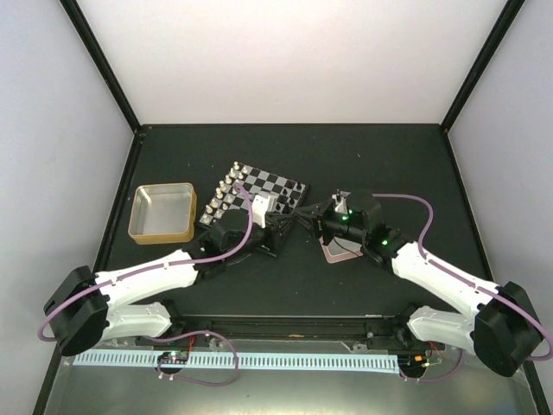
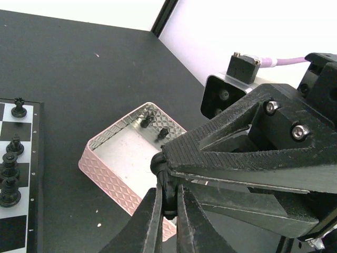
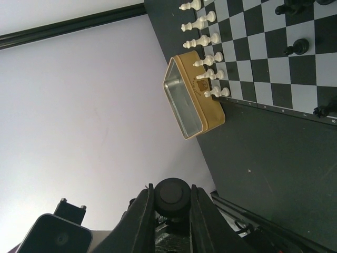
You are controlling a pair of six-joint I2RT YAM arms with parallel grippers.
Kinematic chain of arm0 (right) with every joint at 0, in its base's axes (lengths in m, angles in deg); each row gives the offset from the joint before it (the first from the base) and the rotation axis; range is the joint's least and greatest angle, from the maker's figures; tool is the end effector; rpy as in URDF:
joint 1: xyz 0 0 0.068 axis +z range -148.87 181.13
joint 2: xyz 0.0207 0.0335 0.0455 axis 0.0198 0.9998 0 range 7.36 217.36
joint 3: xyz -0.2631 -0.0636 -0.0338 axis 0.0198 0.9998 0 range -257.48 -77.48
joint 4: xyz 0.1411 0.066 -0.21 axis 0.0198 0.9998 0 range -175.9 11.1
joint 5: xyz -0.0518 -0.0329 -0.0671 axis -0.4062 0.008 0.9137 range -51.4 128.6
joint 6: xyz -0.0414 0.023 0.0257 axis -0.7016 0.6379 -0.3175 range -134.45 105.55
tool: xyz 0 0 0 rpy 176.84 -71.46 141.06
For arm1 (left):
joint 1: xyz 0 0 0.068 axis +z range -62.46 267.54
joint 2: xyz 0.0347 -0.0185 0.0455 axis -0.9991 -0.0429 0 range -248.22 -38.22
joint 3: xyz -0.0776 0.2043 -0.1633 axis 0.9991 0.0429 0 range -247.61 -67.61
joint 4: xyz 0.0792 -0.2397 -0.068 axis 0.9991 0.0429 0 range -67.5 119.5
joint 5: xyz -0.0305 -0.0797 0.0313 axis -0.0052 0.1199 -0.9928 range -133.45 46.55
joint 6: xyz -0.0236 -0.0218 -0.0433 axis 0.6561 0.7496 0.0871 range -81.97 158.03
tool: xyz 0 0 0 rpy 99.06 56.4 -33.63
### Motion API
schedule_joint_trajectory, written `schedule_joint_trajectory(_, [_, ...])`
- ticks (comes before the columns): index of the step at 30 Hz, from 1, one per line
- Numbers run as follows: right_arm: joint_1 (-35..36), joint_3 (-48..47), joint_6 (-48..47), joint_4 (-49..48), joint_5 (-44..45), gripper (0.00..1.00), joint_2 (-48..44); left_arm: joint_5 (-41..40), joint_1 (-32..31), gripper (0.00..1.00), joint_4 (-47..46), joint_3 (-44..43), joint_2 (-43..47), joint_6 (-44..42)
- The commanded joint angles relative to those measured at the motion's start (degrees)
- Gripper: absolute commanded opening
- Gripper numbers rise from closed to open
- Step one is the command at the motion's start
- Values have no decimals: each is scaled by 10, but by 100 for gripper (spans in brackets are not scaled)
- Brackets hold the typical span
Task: Set up the chess pieces on the board
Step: Place the chess piece on the chessboard.
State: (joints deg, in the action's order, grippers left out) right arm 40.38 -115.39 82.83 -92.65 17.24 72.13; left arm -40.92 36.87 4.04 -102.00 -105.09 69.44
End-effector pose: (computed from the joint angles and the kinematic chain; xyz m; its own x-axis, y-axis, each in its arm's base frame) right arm 0.1884 0.1706 0.2583 -0.8135 0.5283 0.2432 0.3724 0.1520 0.9155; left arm 0.1645 -0.2032 0.2487 -0.5480 -0.1529 -0.8224 0.6026 0.6098 -0.5149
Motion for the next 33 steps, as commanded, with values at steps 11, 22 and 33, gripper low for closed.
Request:
schedule_joint_trajectory(11, [-22,-29,-197,131,87,60,-67,-29,12,1,263,-98,23,-32])
schedule_joint_trajectory(22, [-44,-31,-332,288,234,62,-134,59,70,2,599,-255,-98,-115])
schedule_joint_trajectory(33, [-51,-23,-355,318,272,62,-141,28,71,2,766,-461,-327,-164])
